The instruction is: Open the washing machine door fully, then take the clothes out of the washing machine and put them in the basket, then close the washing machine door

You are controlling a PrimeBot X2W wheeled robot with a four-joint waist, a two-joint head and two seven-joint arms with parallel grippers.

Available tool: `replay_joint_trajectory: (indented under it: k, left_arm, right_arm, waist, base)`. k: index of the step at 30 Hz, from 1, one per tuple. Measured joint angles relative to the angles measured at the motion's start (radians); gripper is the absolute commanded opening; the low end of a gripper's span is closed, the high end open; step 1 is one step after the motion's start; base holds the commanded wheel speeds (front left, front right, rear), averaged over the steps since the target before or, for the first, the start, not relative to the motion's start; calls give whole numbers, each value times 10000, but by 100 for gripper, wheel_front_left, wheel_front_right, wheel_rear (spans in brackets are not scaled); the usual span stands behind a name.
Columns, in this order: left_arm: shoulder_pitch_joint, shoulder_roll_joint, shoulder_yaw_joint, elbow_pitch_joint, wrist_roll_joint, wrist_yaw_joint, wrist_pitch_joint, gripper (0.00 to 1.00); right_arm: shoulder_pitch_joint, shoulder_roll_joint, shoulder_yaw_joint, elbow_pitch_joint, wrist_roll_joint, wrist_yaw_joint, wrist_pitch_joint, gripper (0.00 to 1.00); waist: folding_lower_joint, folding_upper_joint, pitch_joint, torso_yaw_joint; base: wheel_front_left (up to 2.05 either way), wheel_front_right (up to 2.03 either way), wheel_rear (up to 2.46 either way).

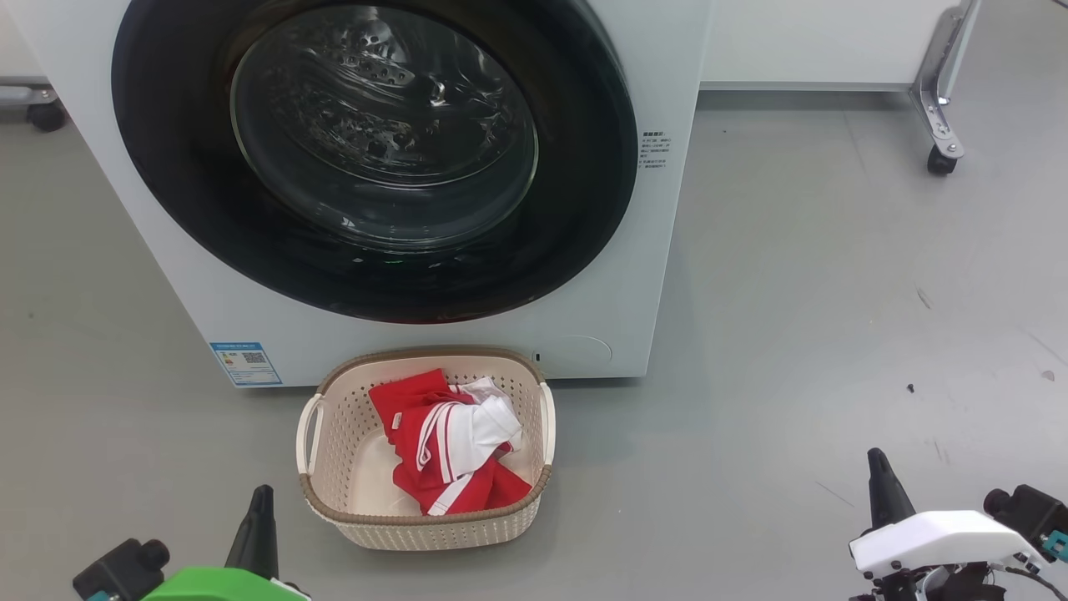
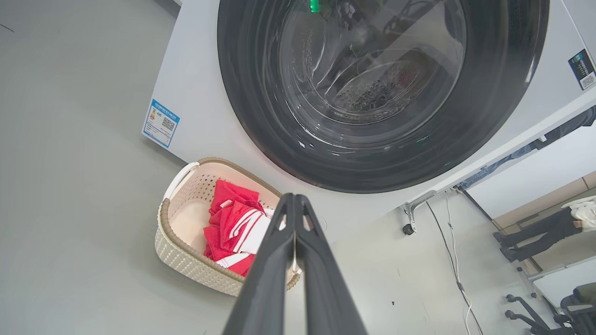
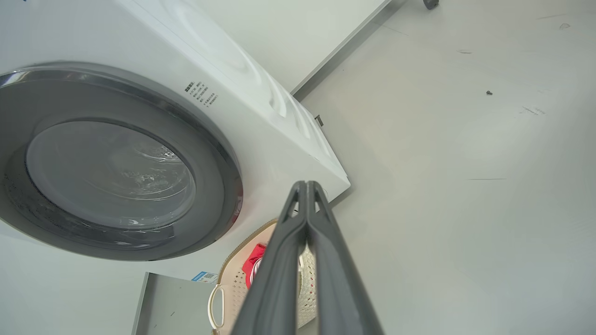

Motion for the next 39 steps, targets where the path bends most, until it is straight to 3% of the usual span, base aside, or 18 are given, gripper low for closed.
replay_joint_trajectory:
  k: [39]
  left_arm:
    - [-841,-4,1321,562,-5010,-851,1112,0]
  right_arm:
    - [-826,157,-1455,142,4715,514,1258,0]
  waist:
    - [0,0,128,-110]
  base:
    - [0,0,0]
